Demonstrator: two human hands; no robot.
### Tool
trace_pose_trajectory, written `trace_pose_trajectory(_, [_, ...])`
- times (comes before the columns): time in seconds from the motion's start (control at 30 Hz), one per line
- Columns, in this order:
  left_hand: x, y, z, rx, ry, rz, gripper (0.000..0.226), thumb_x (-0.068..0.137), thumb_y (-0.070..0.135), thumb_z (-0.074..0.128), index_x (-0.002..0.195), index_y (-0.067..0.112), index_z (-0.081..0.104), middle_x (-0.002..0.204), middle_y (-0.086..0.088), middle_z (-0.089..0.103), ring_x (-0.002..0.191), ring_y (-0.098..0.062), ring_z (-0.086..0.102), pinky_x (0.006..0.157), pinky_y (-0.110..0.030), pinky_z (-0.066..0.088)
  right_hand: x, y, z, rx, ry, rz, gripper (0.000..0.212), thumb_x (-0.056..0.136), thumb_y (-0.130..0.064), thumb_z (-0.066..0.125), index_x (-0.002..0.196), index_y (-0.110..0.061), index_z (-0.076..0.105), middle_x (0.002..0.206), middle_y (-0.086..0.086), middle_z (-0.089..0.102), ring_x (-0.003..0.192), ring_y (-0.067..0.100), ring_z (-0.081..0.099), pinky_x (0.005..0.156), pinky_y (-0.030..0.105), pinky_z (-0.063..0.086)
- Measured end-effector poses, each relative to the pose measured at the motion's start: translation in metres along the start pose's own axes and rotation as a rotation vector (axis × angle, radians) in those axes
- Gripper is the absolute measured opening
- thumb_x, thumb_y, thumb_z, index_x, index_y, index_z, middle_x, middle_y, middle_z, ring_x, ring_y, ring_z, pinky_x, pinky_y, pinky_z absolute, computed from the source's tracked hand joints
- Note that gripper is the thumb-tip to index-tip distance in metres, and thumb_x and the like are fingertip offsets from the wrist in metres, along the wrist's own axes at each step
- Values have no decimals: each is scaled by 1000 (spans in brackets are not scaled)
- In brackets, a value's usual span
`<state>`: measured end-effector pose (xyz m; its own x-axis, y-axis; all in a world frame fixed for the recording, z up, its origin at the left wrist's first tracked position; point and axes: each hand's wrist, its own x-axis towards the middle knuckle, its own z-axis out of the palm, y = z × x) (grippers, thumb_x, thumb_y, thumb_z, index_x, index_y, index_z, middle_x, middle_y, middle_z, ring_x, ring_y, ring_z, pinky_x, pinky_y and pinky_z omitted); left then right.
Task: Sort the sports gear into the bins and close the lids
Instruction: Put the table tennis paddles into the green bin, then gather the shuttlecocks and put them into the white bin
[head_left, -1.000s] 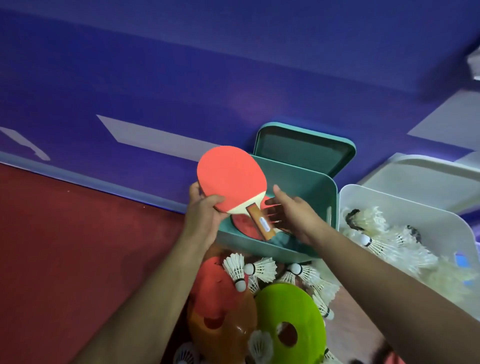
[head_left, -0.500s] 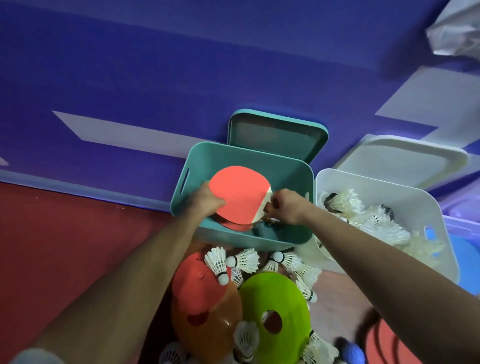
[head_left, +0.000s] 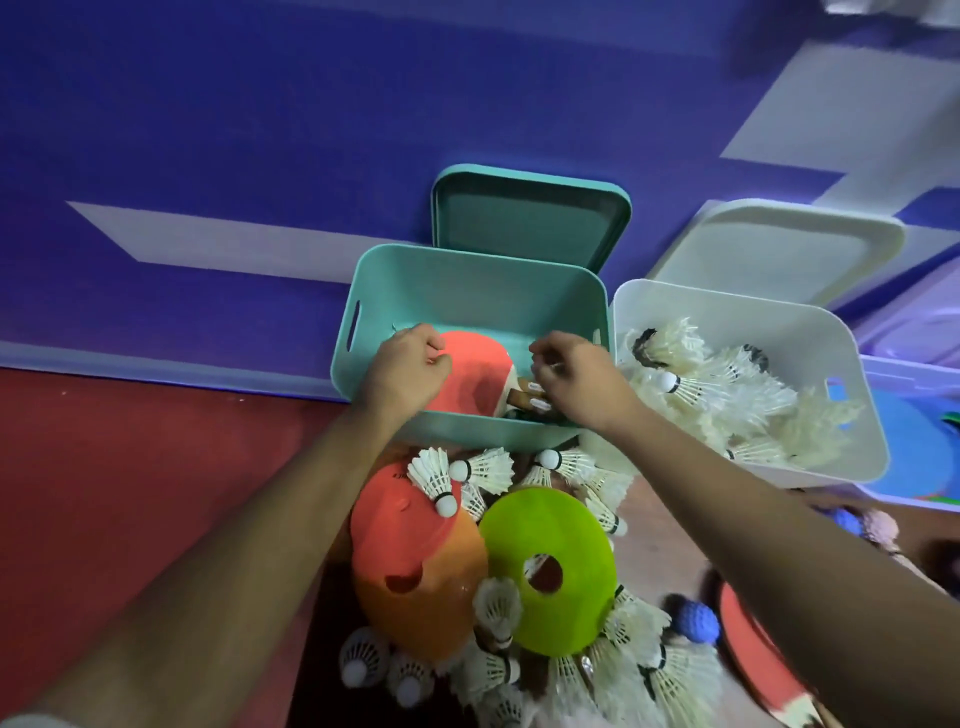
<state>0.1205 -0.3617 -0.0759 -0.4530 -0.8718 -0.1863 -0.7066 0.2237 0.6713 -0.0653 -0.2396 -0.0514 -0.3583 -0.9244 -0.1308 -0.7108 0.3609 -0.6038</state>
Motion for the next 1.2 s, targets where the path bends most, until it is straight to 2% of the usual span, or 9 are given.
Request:
trace_pose_trajectory(0.17, [-92, 18, 18, -234, -17, 232, 8, 84, 9, 62, 87, 16, 64, 78, 5, 63, 71, -9, 60, 70, -24, 48, -92, -1, -12, 152, 197, 75, 14, 88, -8, 55, 97, -14, 64, 91, 0, 65, 79, 13, 63, 68, 22, 50])
trace_pose_trajectory(0.33, [-156, -2, 62, -235, -221, 261, 4, 80, 21, 66, 83, 20, 64, 76, 12, 59, 72, 1, 57, 69, -23, 47, -160, 36, 18, -11, -1, 171, 14, 87, -25, 64, 99, -17, 63, 94, 0, 56, 83, 17, 59, 77, 33, 47])
trace_pose_trajectory(0.53, [-201, -37, 93, 209, -438, 445, 46, 68, 57, 64, 98, 23, 65, 103, 4, 51, 101, -15, 49, 92, -30, 42, -223, 80, 43, -127, -136, 144, 38, 85, -46, 64, 110, -18, 58, 108, 2, 47, 90, 23, 56, 79, 33, 45])
trace_pose_trajectory(0.67, [-211, -45, 105, 561, -472, 516, 42, 76, 41, 70, 114, 23, 64, 125, -4, 43, 123, -25, 36, 105, -38, 36, -246, 100, 58, -186, -106, 119, 34, 79, -51, 55, 92, -21, 58, 104, 1, 47, 91, 24, 55, 74, 32, 49])
trace_pose_trajectory(0.77, [-216, -47, 110, 637, -458, 476, 33, 85, 27, 61, 118, 26, 65, 131, -7, 40, 129, -28, 33, 106, -40, 34, -253, 112, 64, -244, -164, 136, 28, 80, -43, 57, 96, -22, 65, 106, 5, 52, 89, 29, 59, 76, 35, 51])
trace_pose_trajectory(0.87, [-219, -47, 114, 544, -391, 483, 30, 82, 26, 64, 111, 24, 71, 121, -6, 49, 120, -30, 43, 100, -42, 41, -254, 122, 61, -267, -244, 134, 31, 81, -21, 55, 108, -16, 67, 108, 10, 56, 98, 33, 58, 84, 41, 50])
trace_pose_trajectory(1.0, [-223, -44, 118, 176, -307, 311, 27, 79, 22, 67, 104, 14, 71, 111, -7, 49, 107, -23, 49, 93, -34, 46, -251, 133, 50, -191, -210, 79, 35, 75, 7, 56, 102, -10, 71, 110, 12, 62, 93, 31, 63, 78, 38, 53])
trace_pose_trajectory(1.1, [-230, -20, 116, -102, -259, 107, 31, 85, 12, 70, 116, 14, 67, 119, -2, 42, 106, -9, 51, 92, -20, 44, -251, 147, 44, -182, -222, 75, 33, 76, 10, 54, 97, -9, 72, 107, 9, 63, 91, 27, 66, 77, 37, 52])
trace_pose_trajectory(1.2, [-238, 7, 118, -211, -220, 34, 26, 84, 11, 71, 107, 21, 64, 113, 2, 48, 104, -11, 52, 91, -23, 44, -251, 163, 41, -190, -209, 122, 23, 82, 4, 52, 87, -9, 70, 95, 9, 63, 85, 29, 65, 75, 39, 49])
